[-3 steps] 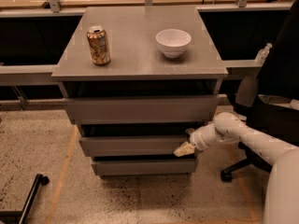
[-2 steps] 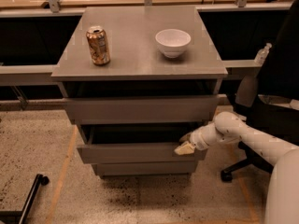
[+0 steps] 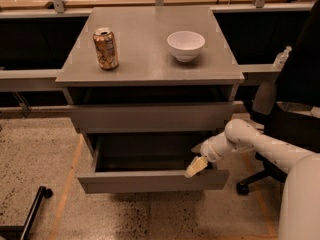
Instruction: Open middle drawer
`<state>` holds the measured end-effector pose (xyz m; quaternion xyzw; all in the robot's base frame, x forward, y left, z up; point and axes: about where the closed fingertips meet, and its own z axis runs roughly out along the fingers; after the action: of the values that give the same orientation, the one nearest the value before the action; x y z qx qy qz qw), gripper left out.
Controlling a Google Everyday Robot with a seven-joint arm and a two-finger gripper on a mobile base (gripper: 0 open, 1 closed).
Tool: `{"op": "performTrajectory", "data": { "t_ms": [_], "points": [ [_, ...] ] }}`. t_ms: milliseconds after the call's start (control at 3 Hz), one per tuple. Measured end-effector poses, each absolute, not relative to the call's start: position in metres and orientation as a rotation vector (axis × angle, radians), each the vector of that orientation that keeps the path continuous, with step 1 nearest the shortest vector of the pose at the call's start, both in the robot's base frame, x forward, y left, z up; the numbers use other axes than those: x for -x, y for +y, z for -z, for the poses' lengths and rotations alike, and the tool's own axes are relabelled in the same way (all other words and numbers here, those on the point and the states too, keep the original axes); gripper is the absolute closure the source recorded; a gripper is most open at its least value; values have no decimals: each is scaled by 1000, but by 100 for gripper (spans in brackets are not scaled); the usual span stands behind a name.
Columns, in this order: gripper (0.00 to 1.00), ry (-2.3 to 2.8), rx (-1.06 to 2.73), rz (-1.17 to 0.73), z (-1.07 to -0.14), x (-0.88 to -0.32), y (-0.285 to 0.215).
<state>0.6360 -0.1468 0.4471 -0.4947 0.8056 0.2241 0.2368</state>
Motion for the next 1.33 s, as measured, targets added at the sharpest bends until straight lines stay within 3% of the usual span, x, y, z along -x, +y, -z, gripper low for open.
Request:
{"op": "performTrajectory", "data": {
  "t_ms": [1000,1333],
  "points": [
    [0,2466,1373,-871,-425,-518,-127],
    [16,2483,1379,-894,-426,-511,-126]
  ]
}}
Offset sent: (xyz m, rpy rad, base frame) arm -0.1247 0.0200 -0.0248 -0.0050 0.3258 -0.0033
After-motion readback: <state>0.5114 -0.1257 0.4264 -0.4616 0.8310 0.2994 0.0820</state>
